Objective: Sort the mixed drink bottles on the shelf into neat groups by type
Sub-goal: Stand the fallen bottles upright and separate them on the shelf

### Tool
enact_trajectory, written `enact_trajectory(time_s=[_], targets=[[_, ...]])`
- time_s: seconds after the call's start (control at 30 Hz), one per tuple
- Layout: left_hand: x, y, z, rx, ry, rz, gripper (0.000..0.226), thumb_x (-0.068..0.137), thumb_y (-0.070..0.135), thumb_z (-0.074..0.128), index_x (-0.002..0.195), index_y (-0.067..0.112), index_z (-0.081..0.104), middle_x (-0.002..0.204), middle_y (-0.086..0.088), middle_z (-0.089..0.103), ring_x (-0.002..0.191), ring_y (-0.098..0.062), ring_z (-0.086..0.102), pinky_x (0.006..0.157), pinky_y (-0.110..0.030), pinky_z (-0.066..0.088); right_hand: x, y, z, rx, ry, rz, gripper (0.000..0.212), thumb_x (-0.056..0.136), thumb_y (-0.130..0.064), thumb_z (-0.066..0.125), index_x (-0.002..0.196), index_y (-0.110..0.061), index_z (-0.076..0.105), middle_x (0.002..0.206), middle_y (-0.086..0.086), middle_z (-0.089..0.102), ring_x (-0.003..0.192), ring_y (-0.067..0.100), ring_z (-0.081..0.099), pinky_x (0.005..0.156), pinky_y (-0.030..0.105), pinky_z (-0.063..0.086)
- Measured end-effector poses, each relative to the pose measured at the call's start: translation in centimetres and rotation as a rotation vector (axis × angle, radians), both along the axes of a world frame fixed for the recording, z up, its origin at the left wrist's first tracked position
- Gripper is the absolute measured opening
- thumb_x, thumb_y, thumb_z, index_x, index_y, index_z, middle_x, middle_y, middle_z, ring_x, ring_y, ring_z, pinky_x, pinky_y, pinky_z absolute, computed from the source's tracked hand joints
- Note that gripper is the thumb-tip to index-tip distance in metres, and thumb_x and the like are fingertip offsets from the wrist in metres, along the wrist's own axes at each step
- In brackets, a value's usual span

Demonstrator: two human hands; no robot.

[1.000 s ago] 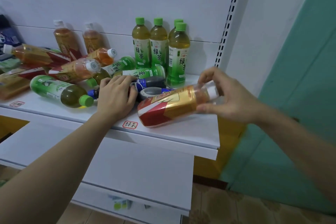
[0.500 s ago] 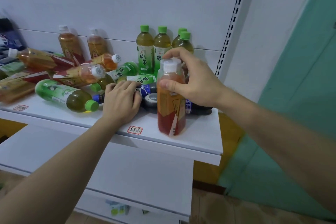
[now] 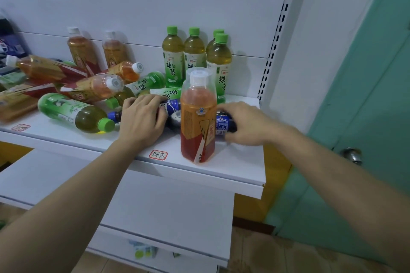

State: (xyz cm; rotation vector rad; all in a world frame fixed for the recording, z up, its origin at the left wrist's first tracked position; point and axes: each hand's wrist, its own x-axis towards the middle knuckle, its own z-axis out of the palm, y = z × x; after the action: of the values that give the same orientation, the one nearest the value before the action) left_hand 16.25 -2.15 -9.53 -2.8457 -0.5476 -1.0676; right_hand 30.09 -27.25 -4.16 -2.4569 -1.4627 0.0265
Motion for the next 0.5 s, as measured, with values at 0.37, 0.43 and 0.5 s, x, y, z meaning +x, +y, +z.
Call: enact_trajectory(time_s=[0.37, 0.43, 0.5], targets=[[-0.6, 0.0, 0.2, -0.108, -0.069, 0.103, 0.037, 0.096, 0.030, 0.037, 0.117, 0.014, 0.064, 0.116, -0.011, 0.066, 0.106, -0.032, 0.058, 0.094, -0.046, 0.040, 2.0, 0.4, -3.7, 0.409, 0.119, -0.149, 0.058, 0.085, -0.050, 0.077, 0.134, -0.033, 0.051, 0.107, -0.017, 0.051, 0.115, 0.014, 0.040, 0.094, 0.041, 0.037], [-0.5, -0.1, 0.1, -0.109, -0.062, 0.115, 0.037, 0.095, 0.030, 0.038, 0.114, 0.013, 0.064, 0.114, -0.011, 0.066, 0.104, -0.032, 0.058, 0.093, -0.046, 0.039, 2.0, 0.6, -3.9, 0.498, 0.265, -0.151, 0.057, 0.088, -0.049, 0.074, 0.136, -0.033, 0.046, 0.108, -0.017, 0.051, 0.119, 0.016, 0.041, 0.098, 0.045, 0.041], [-0.4, -0.1, 0.1, -0.096, -0.062, 0.123, 0.035, 0.094, 0.030, 0.039, 0.112, 0.013, 0.064, 0.113, -0.011, 0.066, 0.102, -0.032, 0.058, 0.093, -0.047, 0.038, 1.9, 1.3, -3.9, 0.565, 0.409, -0.103, 0.057, 0.093, -0.046, 0.070, 0.139, -0.027, 0.042, 0.120, -0.004, 0.060, 0.120, 0.022, 0.052, 0.100, 0.049, 0.047]])
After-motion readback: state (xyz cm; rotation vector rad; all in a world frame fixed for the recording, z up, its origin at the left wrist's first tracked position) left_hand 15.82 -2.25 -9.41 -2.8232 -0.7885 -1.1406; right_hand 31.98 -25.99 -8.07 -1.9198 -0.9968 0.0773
